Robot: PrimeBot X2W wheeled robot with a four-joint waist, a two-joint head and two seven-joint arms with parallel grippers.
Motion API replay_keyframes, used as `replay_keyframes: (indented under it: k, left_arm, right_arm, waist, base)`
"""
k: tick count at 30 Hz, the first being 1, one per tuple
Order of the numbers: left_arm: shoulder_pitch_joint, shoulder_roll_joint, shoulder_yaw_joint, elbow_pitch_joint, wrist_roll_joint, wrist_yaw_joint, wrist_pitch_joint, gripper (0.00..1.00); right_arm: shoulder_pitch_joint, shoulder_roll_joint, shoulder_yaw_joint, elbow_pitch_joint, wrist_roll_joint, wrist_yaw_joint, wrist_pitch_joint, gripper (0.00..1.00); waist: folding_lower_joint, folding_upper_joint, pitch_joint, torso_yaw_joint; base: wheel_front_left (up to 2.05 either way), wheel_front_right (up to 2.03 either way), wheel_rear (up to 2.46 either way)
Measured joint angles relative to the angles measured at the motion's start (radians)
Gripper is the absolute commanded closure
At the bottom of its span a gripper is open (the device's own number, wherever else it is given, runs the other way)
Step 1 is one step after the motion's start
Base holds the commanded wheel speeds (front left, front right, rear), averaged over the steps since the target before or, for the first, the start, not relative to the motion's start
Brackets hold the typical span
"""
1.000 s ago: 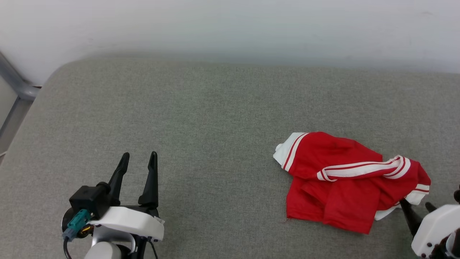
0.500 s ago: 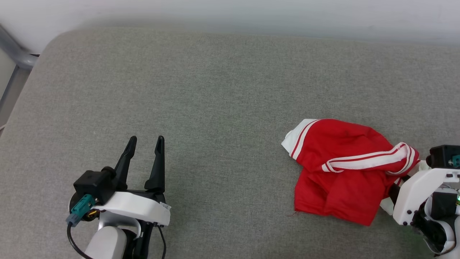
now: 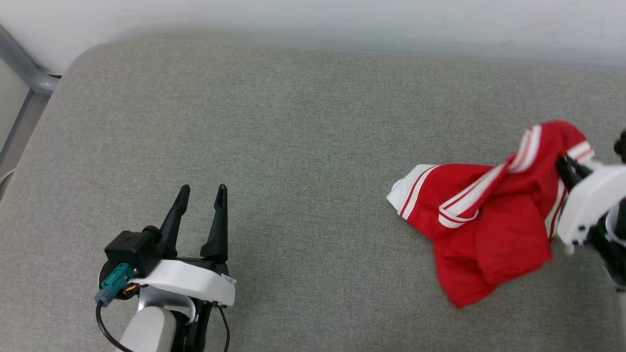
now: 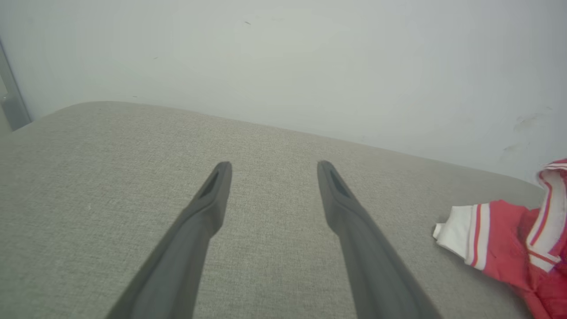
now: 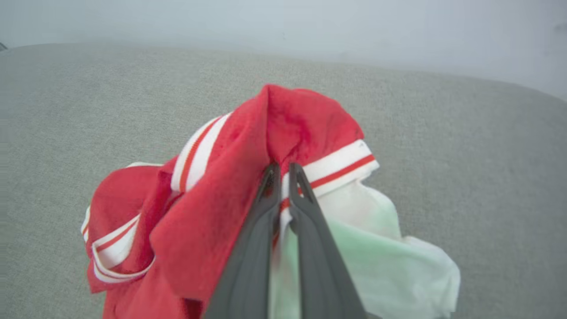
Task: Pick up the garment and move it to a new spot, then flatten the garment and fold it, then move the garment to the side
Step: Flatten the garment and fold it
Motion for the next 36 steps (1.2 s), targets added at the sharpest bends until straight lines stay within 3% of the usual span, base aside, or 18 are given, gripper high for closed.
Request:
replay_keyframes:
  k: [7, 18, 19, 20, 21, 30, 33, 36]
  left_arm:
    - [-0.015, -0.02, -0.004, 0.004, 0.013, -0.024, -0.001, 0.0]
    - [-0.042, -0.048, 0.006, 0.032, 0.019, -0.05, -0.003, 0.0]
    - [-0.042, -0.05, 0.008, 0.034, 0.022, -0.051, -0.003, 0.0]
    - [-0.042, -0.051, 0.012, 0.036, 0.023, -0.052, -0.003, 0.0]
    - [-0.042, -0.053, 0.015, 0.038, 0.024, -0.053, -0.003, 0.0]
    - [-0.021, -0.055, 0.044, 0.044, 0.045, -0.056, -0.003, 0.0]
    - [-0.016, -0.055, 0.048, 0.042, 0.05, -0.056, -0.003, 0.0]
    - [-0.007, -0.053, 0.049, 0.039, 0.058, -0.056, -0.003, 0.0]
  right_arm:
    - [-0.179, -0.02, 0.11, 0.068, -0.014, 0.0, 0.002, 1.0]
    - [-0.283, -0.001, 0.212, 0.4, 0.022, 0.0, -0.071, 1.0]
    - [-0.283, 0.001, 0.215, 0.416, 0.028, 0.0, -0.091, 0.82]
    - [-0.283, 0.005, 0.213, 0.428, 0.041, 0.0, -0.117, 0.52]
    - [-0.282, 0.009, 0.213, 0.437, 0.051, 0.0, -0.145, 0.0]
    - [-0.204, 0.02, 0.177, 0.371, 0.072, 0.0, -0.416, 0.0]
    - [-0.16, 0.024, 0.127, 0.329, 0.067, 0.0, -0.423, 0.0]
    - [-0.112, 0.021, 0.056, 0.304, 0.066, 0.0, -0.364, 0.0]
  waist:
    - [0.0, 0.0, 0.024, 0.016]
    - [0.0001, 0.0, 0.089, 0.068]
    - [0.0001, 0.0, 0.09, 0.069]
    - [0.0001, -0.0001, 0.09, 0.068]
    - [0.0001, -0.0001, 0.088, 0.066]
    - [0.0, 0.0, 0.033, 0.025]
    - [0.0, 0.0, 0.013, 0.006]
    - [0.0, 0.0, -0.002, -0.009]
  base:
    - [0.0, 0.0, 0.0]
    - [0.0, 0.0, 0.0]
    - [0.0, 0.0, 0.0]
    - [0.0, 0.0, 0.0]
    - [0.0, 0.0, 0.0]
    - [0.0, 0.0, 0.0]
    - [0.0, 0.0, 0.0]
    - [0.0, 0.0, 0.0]
